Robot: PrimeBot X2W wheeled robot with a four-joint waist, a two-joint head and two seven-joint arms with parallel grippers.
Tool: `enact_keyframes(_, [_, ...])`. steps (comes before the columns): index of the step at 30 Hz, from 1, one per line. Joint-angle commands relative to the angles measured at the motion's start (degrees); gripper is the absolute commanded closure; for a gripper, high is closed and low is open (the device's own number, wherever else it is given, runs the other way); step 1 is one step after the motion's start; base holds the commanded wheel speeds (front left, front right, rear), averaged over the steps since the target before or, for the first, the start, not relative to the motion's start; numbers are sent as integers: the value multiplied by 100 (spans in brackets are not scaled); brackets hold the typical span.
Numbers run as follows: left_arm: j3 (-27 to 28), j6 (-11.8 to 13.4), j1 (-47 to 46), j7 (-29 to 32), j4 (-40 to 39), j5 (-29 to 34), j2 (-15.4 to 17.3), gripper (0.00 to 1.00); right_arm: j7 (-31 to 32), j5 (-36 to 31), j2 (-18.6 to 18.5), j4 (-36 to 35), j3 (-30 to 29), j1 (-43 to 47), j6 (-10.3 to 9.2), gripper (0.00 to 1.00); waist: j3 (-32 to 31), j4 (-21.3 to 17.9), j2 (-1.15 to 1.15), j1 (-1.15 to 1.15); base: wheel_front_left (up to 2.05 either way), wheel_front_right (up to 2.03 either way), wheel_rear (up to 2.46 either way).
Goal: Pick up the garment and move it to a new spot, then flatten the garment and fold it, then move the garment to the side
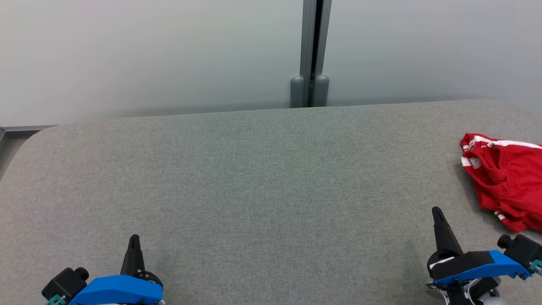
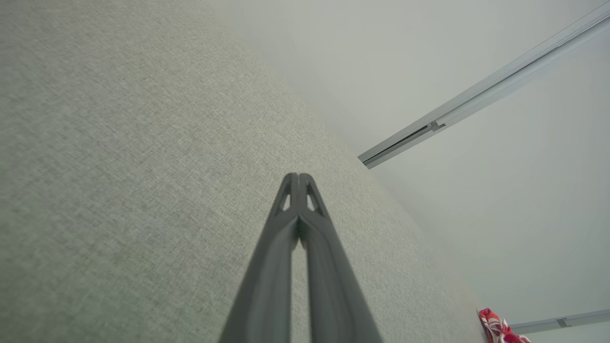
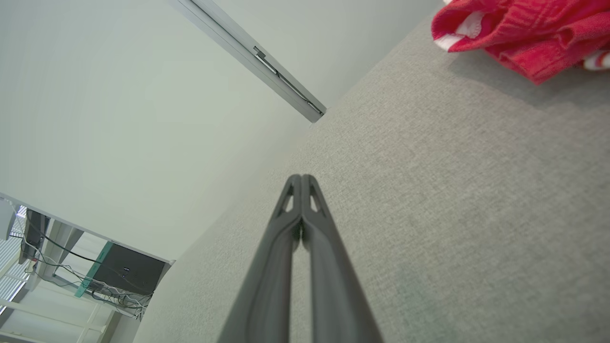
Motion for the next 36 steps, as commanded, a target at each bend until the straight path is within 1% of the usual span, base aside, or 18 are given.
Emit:
enact_keyframes(1, [67, -44, -175, 43, -110, -180, 8, 100, 48, 197, -19, -127, -29, 18, 1, 100, -2, 1, 0, 0, 0, 0, 0])
enact_keyframes(14, [198, -142, -243, 279, -239, -1034, 9, 100, 276, 1092, -21, -286, -97, 43, 1, 100, -15, 6, 0, 0, 0, 0, 0])
enact_keyframes(36, [380, -273, -333, 602, -414, -2202, 10, 100, 599, 2324, -23, -502, -198, 82, 1, 100, -36, 15, 0, 0, 0, 0, 0])
